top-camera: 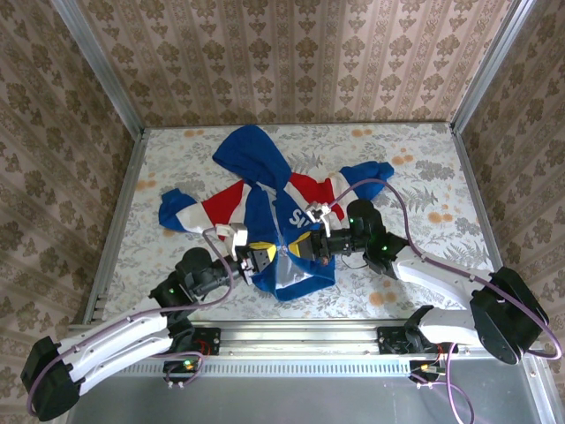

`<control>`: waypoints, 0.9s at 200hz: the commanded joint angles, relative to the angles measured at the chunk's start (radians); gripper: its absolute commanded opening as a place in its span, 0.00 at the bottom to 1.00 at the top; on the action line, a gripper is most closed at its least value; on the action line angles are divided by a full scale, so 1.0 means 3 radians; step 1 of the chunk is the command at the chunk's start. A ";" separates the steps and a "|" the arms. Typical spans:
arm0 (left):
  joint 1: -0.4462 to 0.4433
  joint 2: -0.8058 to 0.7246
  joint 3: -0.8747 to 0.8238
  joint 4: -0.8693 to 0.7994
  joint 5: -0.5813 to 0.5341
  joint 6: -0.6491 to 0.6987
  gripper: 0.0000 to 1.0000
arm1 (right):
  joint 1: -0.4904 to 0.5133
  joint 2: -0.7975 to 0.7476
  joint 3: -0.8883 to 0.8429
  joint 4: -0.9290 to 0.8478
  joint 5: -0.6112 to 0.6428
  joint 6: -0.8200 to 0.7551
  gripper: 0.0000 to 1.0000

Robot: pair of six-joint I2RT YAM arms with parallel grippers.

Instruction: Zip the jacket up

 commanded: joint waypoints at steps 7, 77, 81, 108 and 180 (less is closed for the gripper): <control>0.0032 -0.0053 -0.0073 0.0250 0.0030 -0.0122 0.00 | -0.0015 -0.0084 -0.0064 0.0208 -0.0034 0.0081 0.00; 0.0064 -0.0048 -0.0113 0.0458 0.0035 -0.0202 0.00 | -0.0016 -0.0094 -0.0073 0.0226 -0.0049 0.0097 0.00; 0.0064 -0.0044 -0.0110 0.0464 0.0035 -0.0201 0.00 | -0.0015 -0.0094 -0.0077 0.0226 -0.0049 0.0097 0.00; 0.0076 0.0006 -0.0097 0.0521 0.0069 -0.0220 0.00 | -0.0015 -0.0109 -0.0081 0.0232 -0.0045 0.0107 0.00; 0.0081 0.0189 -0.0113 0.0724 0.0129 -0.0268 0.00 | -0.0015 -0.0140 -0.0096 0.0256 -0.0049 0.0128 0.00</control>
